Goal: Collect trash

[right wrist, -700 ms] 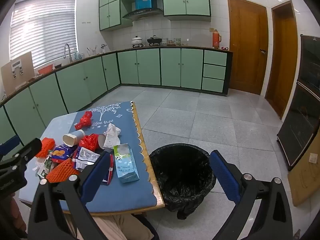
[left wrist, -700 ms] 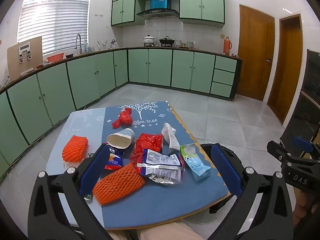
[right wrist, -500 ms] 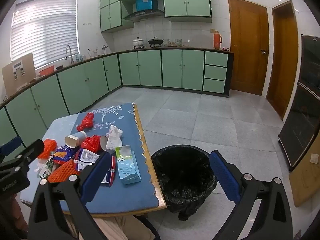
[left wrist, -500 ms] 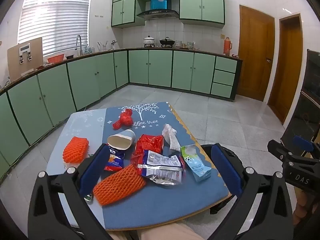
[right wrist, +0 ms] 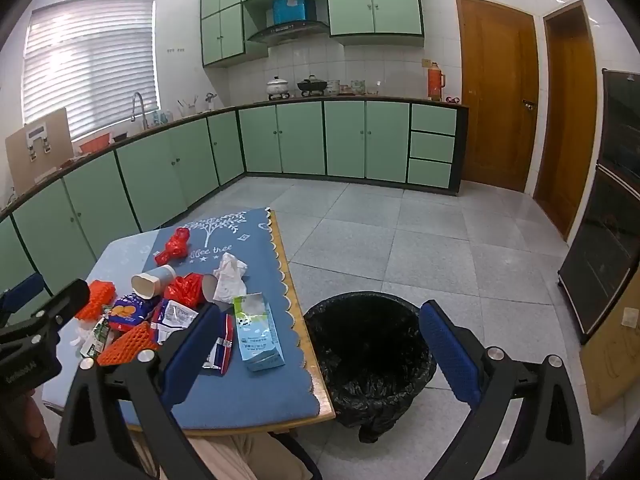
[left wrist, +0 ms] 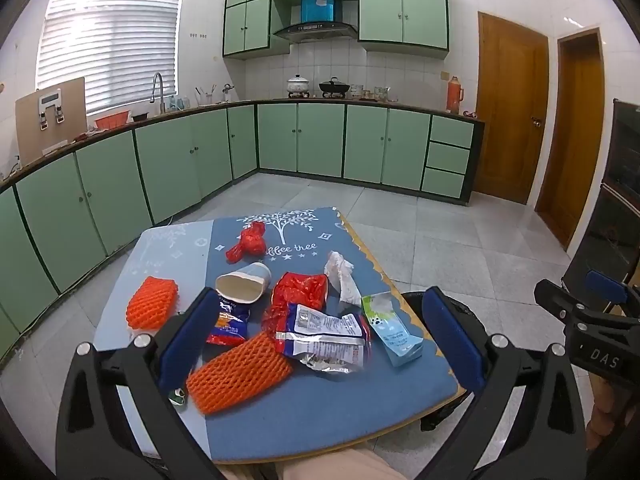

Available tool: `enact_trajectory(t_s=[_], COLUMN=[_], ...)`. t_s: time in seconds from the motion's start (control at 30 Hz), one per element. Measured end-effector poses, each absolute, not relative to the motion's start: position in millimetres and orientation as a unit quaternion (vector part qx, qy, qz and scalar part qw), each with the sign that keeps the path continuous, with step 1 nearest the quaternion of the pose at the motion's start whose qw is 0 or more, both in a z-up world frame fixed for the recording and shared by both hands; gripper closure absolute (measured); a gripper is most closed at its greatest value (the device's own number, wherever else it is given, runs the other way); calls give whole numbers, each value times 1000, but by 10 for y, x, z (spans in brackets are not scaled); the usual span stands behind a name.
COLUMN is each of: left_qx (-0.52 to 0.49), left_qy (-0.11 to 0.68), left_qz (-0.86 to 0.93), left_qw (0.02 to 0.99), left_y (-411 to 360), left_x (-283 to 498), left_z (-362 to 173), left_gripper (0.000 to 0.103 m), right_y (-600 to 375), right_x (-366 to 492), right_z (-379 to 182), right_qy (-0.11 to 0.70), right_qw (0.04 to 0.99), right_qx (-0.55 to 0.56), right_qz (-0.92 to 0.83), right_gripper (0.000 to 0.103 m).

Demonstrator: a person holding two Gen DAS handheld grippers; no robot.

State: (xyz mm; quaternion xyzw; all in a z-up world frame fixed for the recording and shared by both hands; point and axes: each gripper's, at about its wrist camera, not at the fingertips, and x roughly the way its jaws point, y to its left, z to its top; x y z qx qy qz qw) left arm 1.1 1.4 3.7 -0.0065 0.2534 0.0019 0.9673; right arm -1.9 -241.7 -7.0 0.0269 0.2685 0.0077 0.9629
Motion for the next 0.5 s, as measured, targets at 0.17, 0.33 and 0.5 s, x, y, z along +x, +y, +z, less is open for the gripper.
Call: enact_trajectory(t_s=[0.17,0.33,0.5], left_qx=[-7,-6,-6], left_qy=[253,254,254], left_qz=[2,2,2], left_qw=[967,967,967], left_y=[7,5,5], left_x=[2,8,9], left_z=[32,33,26], left_gripper=[5,5,5], right_y=[-2419,-2413,-2421], right_x=[-11,-4,-3], right_z=[-65,-65,-75], right_qy=[268,269,270], right_qw=[963,963,963], right_qx=[27,27,28], right_qz=[7,6,7], right_gripper=[6,6,6])
